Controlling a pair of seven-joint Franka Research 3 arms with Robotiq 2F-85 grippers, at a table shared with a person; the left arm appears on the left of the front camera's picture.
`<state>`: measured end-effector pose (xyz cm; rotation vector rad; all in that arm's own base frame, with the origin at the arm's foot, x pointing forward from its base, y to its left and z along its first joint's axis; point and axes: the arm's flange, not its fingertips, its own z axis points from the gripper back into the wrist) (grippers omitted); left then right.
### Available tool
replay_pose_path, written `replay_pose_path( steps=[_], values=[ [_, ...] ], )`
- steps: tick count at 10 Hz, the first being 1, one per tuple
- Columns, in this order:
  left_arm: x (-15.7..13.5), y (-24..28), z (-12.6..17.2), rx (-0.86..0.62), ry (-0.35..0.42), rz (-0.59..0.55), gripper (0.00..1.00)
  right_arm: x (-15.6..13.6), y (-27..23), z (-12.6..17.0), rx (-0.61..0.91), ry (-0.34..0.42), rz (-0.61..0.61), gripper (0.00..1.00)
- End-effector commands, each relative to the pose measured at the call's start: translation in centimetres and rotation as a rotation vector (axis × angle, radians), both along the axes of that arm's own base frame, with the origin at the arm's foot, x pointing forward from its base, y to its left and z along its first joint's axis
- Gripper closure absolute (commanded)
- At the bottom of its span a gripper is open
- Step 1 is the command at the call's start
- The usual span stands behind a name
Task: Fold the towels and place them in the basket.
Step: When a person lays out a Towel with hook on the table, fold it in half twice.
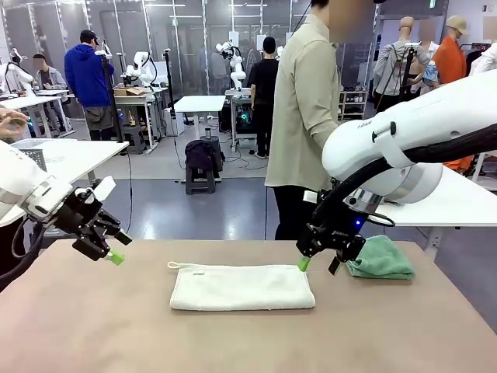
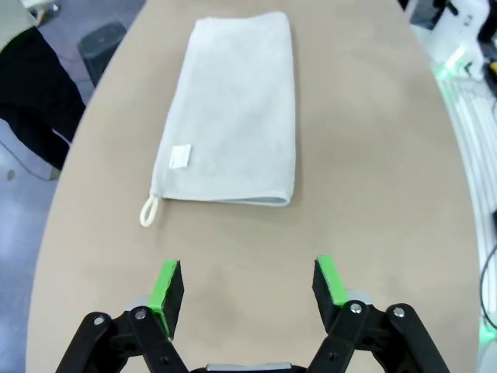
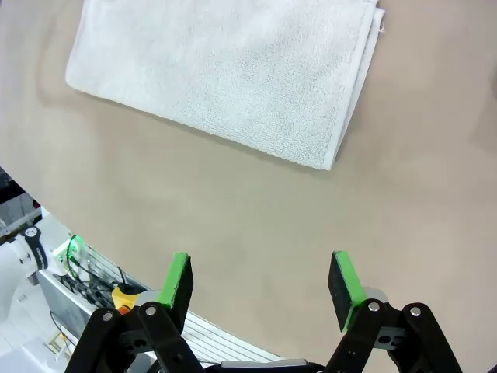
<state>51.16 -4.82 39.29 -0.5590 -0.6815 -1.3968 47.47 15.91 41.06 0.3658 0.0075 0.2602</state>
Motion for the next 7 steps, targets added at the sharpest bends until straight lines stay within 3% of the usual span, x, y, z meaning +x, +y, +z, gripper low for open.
replay_pose_path(
  steps=[1, 5, 7],
  values=[
    [-0.9, 1.1, -1.2, -0.14, -0.022, 0.001, 0.15, 0.0, 0.0, 0.0, 0.0, 0.0, 0.0, 0.12],
    [-1.0, -1.7, -1.8, -0.207, -0.002, 0.007, 0.15, 1.1, 0.1, -2.2, 0.003, -0.056, -0.161, 0.12],
    [-1.2, 0.7, -1.7, -0.171, -0.006, 0.028, 0.15, 1.5, 1.4, -3.4, -0.045, -0.094, -0.238, 0.12]
  ],
)
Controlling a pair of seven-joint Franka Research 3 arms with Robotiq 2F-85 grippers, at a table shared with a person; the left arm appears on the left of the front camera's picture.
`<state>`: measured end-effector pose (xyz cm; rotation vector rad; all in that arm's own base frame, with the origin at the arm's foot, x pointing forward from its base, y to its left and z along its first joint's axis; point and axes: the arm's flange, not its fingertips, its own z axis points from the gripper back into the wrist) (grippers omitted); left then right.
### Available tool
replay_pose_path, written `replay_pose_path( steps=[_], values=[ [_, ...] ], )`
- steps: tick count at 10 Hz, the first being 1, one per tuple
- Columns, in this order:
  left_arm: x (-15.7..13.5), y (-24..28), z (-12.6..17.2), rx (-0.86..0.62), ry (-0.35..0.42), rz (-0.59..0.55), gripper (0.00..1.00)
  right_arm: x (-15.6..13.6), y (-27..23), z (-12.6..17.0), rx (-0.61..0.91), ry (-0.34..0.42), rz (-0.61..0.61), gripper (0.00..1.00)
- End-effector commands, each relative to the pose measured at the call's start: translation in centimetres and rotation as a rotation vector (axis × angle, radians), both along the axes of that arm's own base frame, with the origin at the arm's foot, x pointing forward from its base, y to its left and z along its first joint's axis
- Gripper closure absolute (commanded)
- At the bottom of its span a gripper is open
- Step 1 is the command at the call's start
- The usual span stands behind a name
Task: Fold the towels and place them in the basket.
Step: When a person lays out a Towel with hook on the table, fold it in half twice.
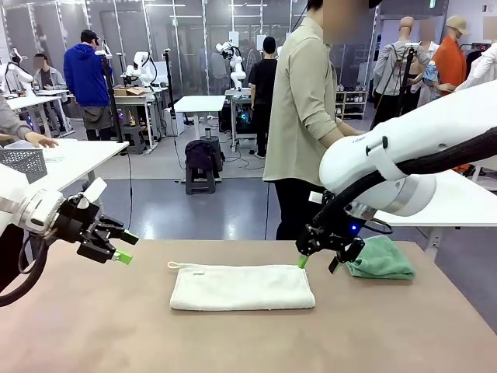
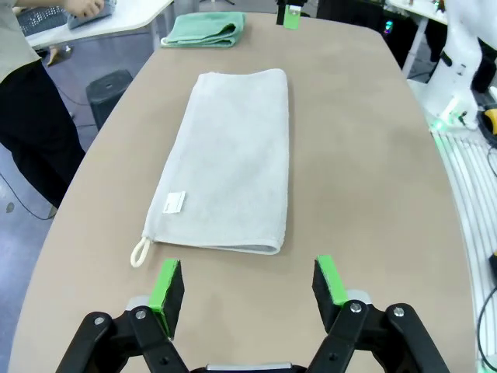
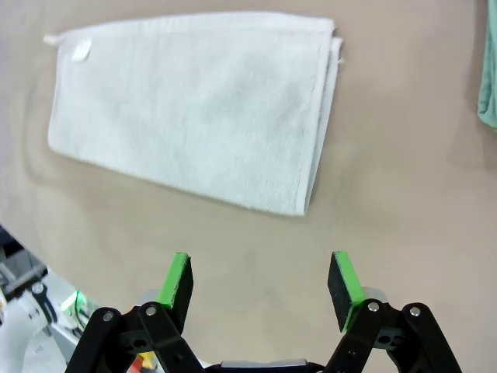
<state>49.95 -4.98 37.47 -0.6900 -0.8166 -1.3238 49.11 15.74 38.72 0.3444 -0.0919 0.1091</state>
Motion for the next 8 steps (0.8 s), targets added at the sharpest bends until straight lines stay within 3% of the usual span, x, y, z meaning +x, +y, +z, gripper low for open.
replay_pose_path(
  steps=[1, 4, 8],
  values=[
    [0.0, 0.8, 0.1, 0.008, -0.004, 0.007, 0.15, 0.3, 2.3, -1.6, -0.055, -0.033, -0.1, 0.12],
    [0.0, 0.8, 0.1, 0.008, -0.004, 0.007, 0.15, 1.7, 4.0, -3.2, -0.084, -0.02, -0.202, 0.12],
    [0.0, 0.8, 0.1, 0.008, -0.004, 0.007, 0.15, 3.7, 4.6, -6.1, -0.129, -0.023, -0.216, 0.12]
  ],
)
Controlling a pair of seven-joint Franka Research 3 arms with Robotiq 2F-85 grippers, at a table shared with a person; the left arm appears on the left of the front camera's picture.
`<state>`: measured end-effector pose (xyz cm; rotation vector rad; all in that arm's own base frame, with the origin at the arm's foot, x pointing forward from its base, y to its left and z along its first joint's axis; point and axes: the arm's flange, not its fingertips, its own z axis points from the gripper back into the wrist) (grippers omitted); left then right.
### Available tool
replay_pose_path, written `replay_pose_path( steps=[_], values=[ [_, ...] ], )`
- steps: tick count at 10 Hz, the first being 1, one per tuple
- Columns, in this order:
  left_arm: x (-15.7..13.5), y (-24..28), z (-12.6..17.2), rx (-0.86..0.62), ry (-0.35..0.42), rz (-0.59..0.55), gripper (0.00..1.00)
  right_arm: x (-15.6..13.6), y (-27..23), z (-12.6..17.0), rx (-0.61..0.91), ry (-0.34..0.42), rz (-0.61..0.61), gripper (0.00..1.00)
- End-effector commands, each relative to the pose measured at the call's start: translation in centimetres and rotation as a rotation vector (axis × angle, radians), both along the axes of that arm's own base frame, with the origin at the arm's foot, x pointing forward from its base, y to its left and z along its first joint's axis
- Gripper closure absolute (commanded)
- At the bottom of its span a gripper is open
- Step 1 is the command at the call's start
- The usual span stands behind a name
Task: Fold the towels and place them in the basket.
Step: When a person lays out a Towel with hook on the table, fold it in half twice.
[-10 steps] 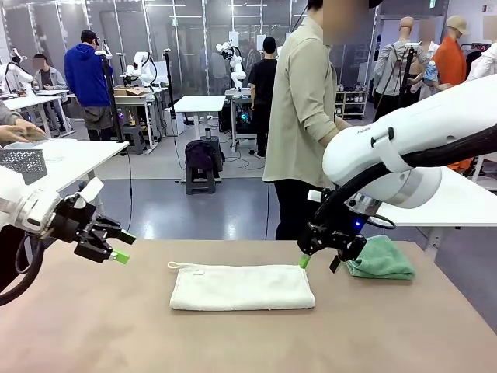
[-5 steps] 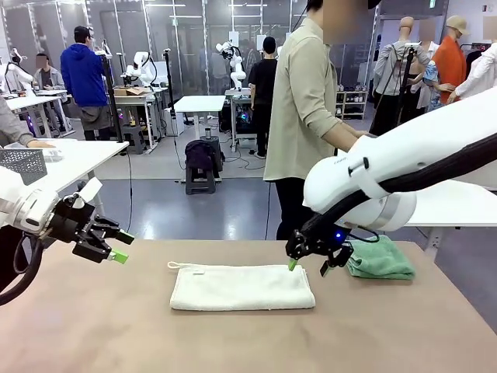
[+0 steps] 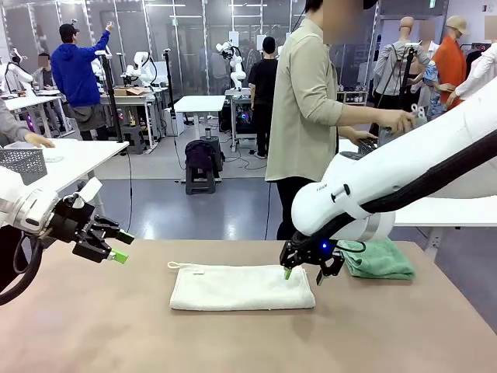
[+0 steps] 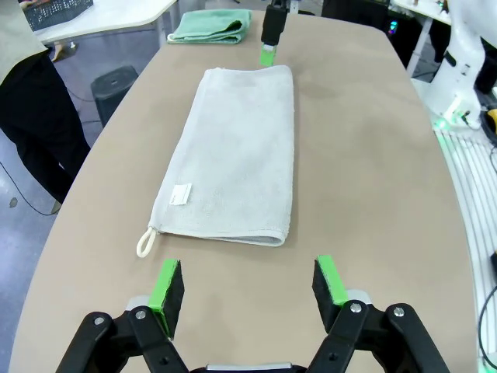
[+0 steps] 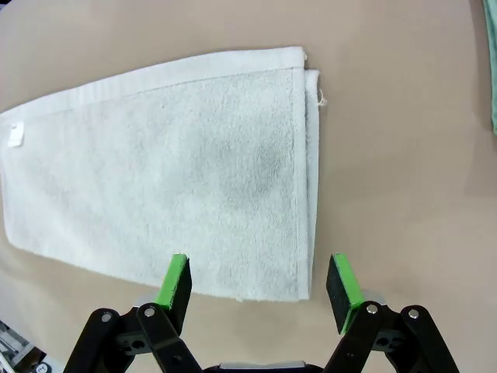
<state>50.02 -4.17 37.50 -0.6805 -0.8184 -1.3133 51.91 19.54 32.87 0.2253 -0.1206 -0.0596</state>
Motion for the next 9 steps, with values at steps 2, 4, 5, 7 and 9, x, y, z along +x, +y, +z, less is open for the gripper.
replay_pose_path(
  steps=[2, 4, 5, 7, 9],
  values=[
    [0.0, 0.0, 0.1, 0.005, -0.003, -0.006, 0.15, 1.8, 1.2, -1.4, -0.042, -0.039, -0.062, 0.12],
    [0.0, 0.0, 0.1, 0.005, -0.003, -0.006, 0.15, 2.5, 1.3, -2.2, -0.044, -0.038, -0.088, 0.12],
    [0.0, 0.0, 0.1, 0.005, -0.003, -0.006, 0.15, 2.7, 1.3, -2.5, -0.042, -0.039, -0.1, 0.12],
    [0.0, 0.0, 0.1, 0.005, -0.003, -0.006, 0.15, 3.0, 1.6, -3.0, -0.047, -0.022, -0.117, 0.12],
    [0.0, 0.0, 0.1, 0.005, -0.003, -0.006, 0.15, 3.0, 1.8, -3.4, -0.065, -0.026, -0.129, 0.16]
  ],
)
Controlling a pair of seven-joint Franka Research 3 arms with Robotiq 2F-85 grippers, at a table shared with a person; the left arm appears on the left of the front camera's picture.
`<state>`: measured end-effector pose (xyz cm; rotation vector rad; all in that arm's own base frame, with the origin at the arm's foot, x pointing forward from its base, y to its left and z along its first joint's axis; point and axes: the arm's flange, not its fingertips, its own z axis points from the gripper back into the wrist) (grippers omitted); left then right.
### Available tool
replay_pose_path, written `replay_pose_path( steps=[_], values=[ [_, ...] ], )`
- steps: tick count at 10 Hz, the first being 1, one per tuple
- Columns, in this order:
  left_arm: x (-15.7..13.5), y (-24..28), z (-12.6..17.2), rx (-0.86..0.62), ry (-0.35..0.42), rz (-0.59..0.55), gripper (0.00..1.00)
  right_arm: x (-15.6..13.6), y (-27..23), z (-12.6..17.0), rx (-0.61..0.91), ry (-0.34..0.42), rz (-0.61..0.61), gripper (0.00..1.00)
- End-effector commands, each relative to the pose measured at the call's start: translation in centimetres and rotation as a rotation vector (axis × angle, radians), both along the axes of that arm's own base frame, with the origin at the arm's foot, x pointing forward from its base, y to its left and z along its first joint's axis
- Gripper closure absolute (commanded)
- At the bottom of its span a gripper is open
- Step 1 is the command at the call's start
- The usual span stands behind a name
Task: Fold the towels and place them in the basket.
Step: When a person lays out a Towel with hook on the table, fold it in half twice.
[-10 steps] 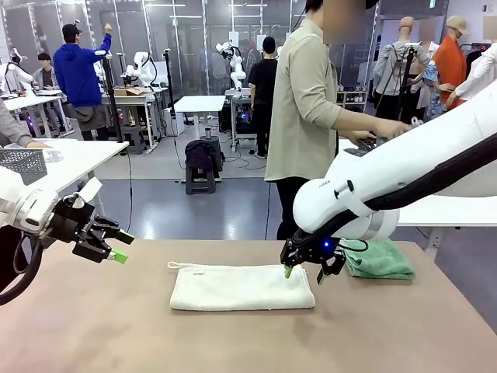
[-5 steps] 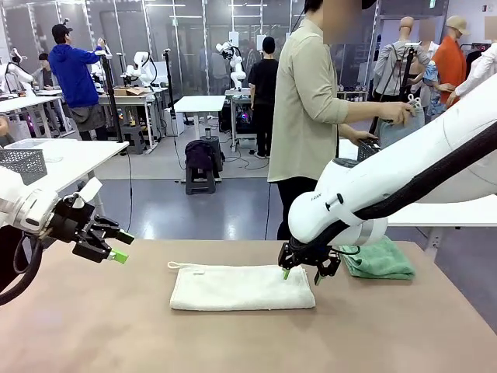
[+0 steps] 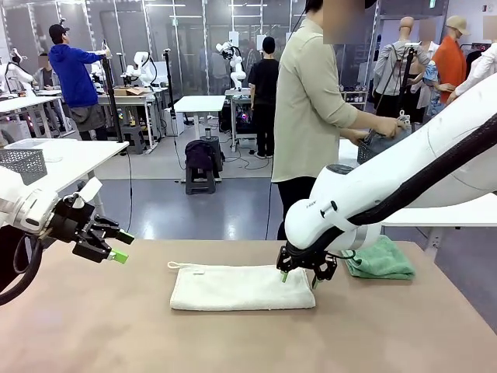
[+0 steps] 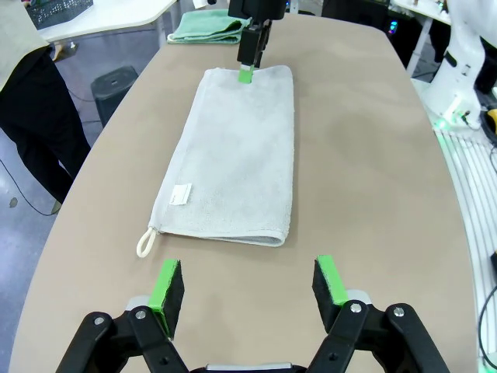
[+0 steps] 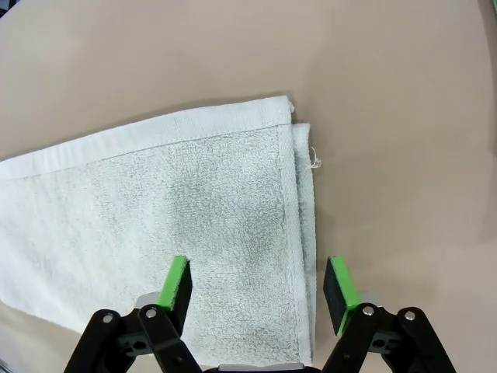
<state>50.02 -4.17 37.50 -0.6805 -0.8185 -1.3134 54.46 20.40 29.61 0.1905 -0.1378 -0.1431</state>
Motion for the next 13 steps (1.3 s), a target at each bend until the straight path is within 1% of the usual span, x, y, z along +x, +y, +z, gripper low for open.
replay_pose_path(
  steps=[1, 2, 3, 4, 5, 6, 7, 8, 9, 10, 11, 13],
  values=[
    [-0.02, 0.04, 0.05, 0.005, -0.003, -0.006, 0.15, 0.52, 0.99, -0.26, -0.046, -0.022, -0.045, 0.17],
    [-0.02, 0.04, 0.05, 0.005, -0.003, -0.006, 0.15, 0.61, 1.04, -0.41, -0.062, -0.028, -0.053, 0.22],
    [-0.02, 0.04, 0.05, 0.005, -0.003, -0.006, 0.15, 0.66, 1.12, -0.6, -0.071, -0.033, -0.052, 0.25],
    [-0.02, 0.04, 0.05, 0.005, -0.003, -0.006, 0.15, 0.7, 1.16, -0.69, -0.079, -0.035, -0.052, 0.4],
    [-0.02, 0.04, 0.05, 0.005, -0.003, -0.006, 0.15, 0.66, 1.19, -0.81, -0.082, -0.035, -0.052, 0.44],
    [-0.02, 0.04, 0.05, 0.005, -0.003, -0.006, 0.15, 0.61, 1.1, -0.81, -0.076, -0.034, -0.051, 0.59],
    [-0.02, 0.04, 0.05, 0.005, -0.003, -0.006, 0.15, 0.53, 1.01, -0.83, -0.076, -0.037, -0.052, 0.63],
    [-0.02, 0.04, 0.05, 0.005, -0.003, -0.006, 0.15, 0.51, 0.89, -0.77, -0.076, -0.038, -0.053, 0.78],
    [-0.02, 0.04, 0.05, 0.005, -0.003, -0.006, 0.15, 0.47, 0.87, -0.8, -0.077, -0.039, -0.053, 0.82],
    [-0.02, 0.04, 0.05, 0.005, -0.003, -0.006, 0.15, 0.49, 0.8, -0.75, -0.078, -0.039, -0.052, 0.97],
    [-0.02, 0.04, 0.05, 0.005, -0.003, -0.006, 0.15, 0.43, 0.78, -0.78, -0.08, -0.038, -0.051, 1.0],
    [-0.02, 0.04, 0.05, 0.005, -0.003, -0.006, 0.15, 0.37, 0.66, -0.93, -0.085, -0.035, -0.044, 1.0]
  ],
)
